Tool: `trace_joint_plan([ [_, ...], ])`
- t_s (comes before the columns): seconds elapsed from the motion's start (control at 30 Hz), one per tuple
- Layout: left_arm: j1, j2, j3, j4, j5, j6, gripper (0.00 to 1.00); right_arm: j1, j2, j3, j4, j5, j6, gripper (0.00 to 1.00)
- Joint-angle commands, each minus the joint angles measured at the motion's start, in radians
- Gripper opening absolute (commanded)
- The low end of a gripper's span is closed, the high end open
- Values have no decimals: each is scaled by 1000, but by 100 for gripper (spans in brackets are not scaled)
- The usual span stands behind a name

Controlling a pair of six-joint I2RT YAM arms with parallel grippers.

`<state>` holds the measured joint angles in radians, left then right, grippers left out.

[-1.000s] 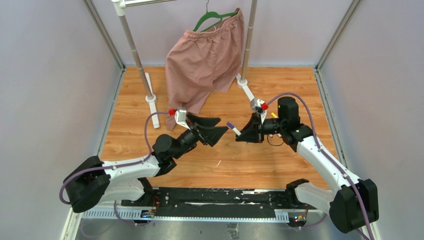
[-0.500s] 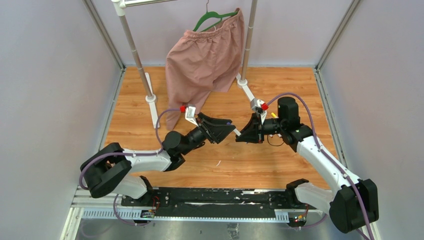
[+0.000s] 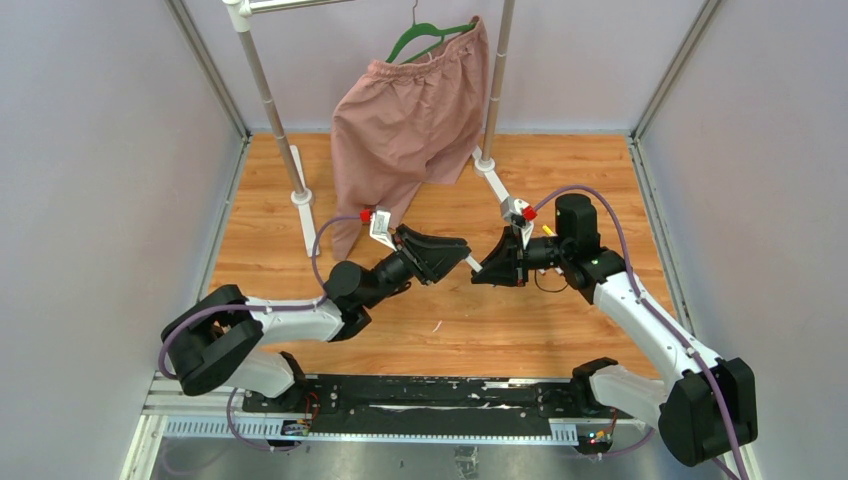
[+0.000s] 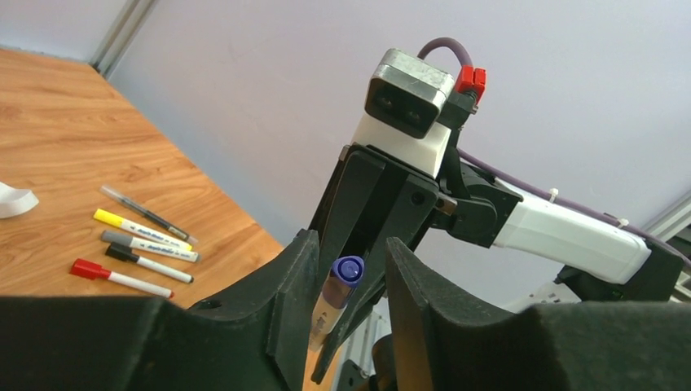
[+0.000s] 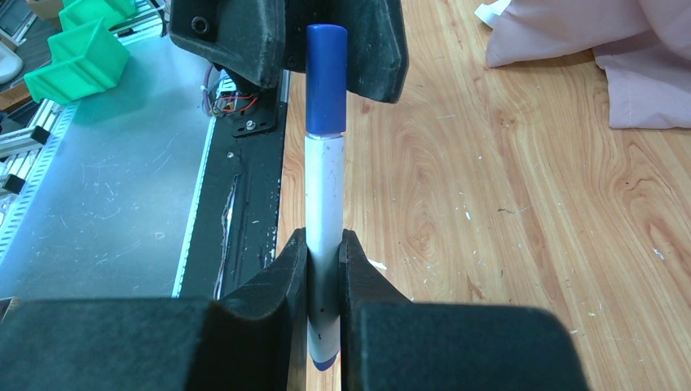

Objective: Insert the pens into the pen caps
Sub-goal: Press the pen cap onto the pen.

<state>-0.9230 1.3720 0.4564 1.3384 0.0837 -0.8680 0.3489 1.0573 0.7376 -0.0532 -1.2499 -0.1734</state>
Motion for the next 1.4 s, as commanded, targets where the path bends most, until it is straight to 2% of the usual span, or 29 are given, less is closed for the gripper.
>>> trace_joint_plan([
  [0.0,6,12,27,24,10,9,35,-1,-14,26,-13,-20,-10,0],
  [0.13,6,32,37,18,29,1,19,-1,-15,26,-12,-17,-8,0],
  [0.37,-29,59,28,6,6,5,0,-1,-14,29,-13,23,1,0],
  [0.53,-112,55,52,-141,-77,80,0,-1,-17,29,-14,90,9,0],
  [0.67,-207,52,74,-290,-230,156,0,-1,-23,33,-13,160,22,0],
  [0.77,-268,83,71,-307,-312,166,0,-1,-27,38,-13,187,36,0],
  [0.9,-322,195,48,-168,-302,78,0,-1,-45,62,-35,204,37,0],
  [1.0,-357,270,41,-137,-291,-14,0,-1,-62,75,-83,259,-5,0],
  [1.1,-401,300,63,-230,-306,-69,0,-1,-72,88,-117,359,-37,0],
  [1.27,-464,295,104,-413,-321,-60,0,-1,-86,105,-145,481,-53,0],
  [1.37,-468,291,76,-395,-265,-82,0,-15,-91,110,-151,442,-34,0],
])
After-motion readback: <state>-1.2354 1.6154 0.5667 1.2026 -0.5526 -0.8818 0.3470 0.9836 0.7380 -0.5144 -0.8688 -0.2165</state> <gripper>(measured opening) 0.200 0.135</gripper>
